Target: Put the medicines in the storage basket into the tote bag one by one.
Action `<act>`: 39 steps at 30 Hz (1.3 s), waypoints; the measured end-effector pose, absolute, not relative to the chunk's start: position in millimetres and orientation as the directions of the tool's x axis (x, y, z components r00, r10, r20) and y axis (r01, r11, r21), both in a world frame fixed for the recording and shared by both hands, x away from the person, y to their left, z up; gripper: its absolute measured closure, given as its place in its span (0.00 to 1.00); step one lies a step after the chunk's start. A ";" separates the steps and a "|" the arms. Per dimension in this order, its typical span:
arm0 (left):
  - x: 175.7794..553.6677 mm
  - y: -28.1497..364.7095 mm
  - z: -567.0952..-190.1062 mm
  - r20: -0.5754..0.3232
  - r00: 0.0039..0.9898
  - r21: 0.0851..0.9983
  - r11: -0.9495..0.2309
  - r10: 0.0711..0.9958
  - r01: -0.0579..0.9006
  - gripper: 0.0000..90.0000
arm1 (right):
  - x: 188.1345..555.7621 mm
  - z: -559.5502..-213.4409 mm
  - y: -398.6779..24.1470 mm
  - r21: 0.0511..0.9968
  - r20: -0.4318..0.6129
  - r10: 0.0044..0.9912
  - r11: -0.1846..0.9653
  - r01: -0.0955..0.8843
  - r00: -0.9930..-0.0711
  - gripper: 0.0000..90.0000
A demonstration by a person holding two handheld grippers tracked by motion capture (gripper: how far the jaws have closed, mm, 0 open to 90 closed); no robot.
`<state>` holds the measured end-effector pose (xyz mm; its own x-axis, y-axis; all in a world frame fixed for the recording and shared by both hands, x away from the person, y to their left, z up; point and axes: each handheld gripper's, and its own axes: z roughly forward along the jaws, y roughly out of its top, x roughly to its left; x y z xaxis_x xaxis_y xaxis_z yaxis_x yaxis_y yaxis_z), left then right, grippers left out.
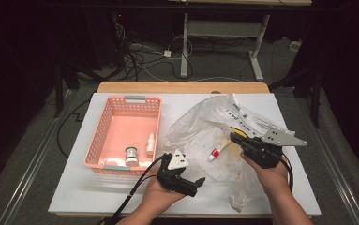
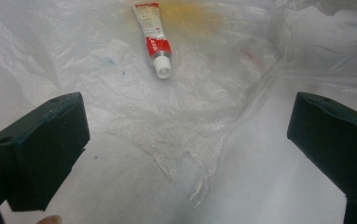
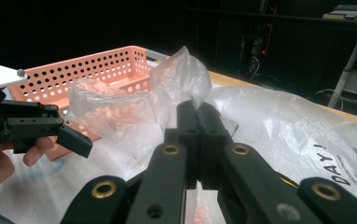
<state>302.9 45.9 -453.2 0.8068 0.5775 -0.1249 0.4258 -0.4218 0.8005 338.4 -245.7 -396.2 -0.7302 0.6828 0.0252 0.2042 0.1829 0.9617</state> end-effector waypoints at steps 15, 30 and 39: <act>290.9 67.3 -425.1 -0.138 0.803 0.818 -0.391 0.580 0.423 0.00 | 335.7 -391.1 -251.5 0.966 0.019 0.687 0.173 0.190 -0.727 1.00; 290.0 136.3 -414.1 -0.117 0.708 0.842 -0.308 0.697 0.442 0.00 | 335.4 -390.1 -252.4 0.968 0.019 0.682 0.169 0.183 -0.731 1.00; 299.5 177.4 -410.2 -0.125 0.631 0.846 -0.250 0.765 0.470 0.00 | 334.2 -388.5 -252.8 0.970 0.015 0.681 0.169 0.177 -0.732 1.00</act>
<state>299.5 177.4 -410.2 0.6314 0.7653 -0.1247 0.4703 -0.2501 0.8463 334.2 -252.8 -388.5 -0.7323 0.6808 0.0152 0.1769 0.1686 0.9697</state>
